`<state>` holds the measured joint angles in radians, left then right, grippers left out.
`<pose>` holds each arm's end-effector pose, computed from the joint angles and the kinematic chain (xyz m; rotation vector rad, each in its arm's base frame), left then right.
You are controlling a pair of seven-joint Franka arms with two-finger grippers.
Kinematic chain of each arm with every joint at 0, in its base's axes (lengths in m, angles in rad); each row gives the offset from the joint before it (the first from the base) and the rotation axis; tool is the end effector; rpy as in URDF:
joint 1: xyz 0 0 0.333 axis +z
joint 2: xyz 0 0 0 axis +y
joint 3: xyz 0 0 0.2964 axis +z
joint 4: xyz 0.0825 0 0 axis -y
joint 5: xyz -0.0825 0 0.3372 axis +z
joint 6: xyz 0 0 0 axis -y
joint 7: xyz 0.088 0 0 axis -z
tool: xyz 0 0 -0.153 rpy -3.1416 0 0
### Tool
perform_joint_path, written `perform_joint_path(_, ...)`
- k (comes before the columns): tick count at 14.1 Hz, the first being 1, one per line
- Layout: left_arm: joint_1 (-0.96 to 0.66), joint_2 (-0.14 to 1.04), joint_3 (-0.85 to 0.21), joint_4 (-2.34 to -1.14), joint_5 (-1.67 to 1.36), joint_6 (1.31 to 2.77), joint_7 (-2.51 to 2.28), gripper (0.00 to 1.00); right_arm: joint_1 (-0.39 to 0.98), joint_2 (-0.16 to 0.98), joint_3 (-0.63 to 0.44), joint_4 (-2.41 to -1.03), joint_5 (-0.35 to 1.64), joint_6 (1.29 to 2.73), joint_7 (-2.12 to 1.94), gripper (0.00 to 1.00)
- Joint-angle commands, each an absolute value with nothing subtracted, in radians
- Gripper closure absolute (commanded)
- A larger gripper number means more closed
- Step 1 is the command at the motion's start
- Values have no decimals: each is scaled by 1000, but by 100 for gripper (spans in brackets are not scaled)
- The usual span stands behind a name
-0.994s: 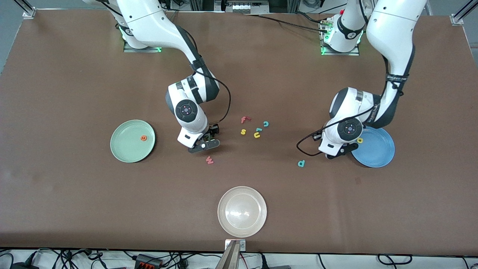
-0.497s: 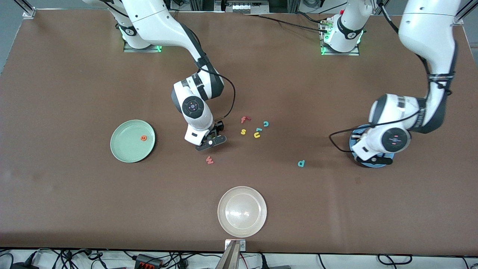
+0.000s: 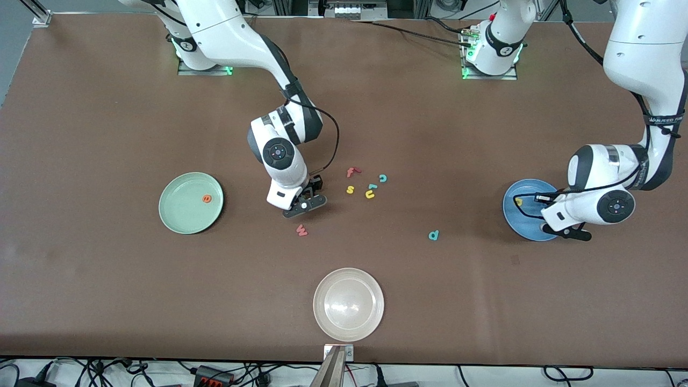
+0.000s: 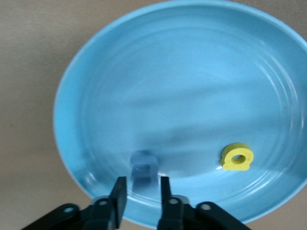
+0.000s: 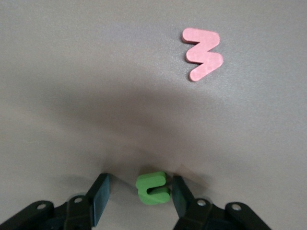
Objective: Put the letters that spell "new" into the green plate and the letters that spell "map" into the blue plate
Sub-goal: 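Place the blue m on the blue plate while the right gripper grasps the green u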
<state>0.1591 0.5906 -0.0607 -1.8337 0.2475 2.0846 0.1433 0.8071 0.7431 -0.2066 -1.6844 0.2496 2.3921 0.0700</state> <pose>0.5466 0.0760 0.1614 -2.9647 0.2961 0.5293 0.5098 0.3704 0.1466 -3.0569 -0.6166 0.0329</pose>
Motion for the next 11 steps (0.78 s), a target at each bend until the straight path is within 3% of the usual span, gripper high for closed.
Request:
perform_joint_path(1,160,566,-84,-1830,267,2080,153,0,811,769,-212,-1669,238,2413,58,44)
perform_joint_path(6,144,548,-227,-1732,256,2002,152,0,815,765,-215,-1669,235,2411,57,48)
perform_joint_path(8,138,572,-296,-1689,253,2002,146,0,813,765,-213,-1669,200,2411,60,55)
perform_joint_path(11,36,653,-316,-1574,255,2006,131,0,811,765,-213,-1669,195,2411,60,69)
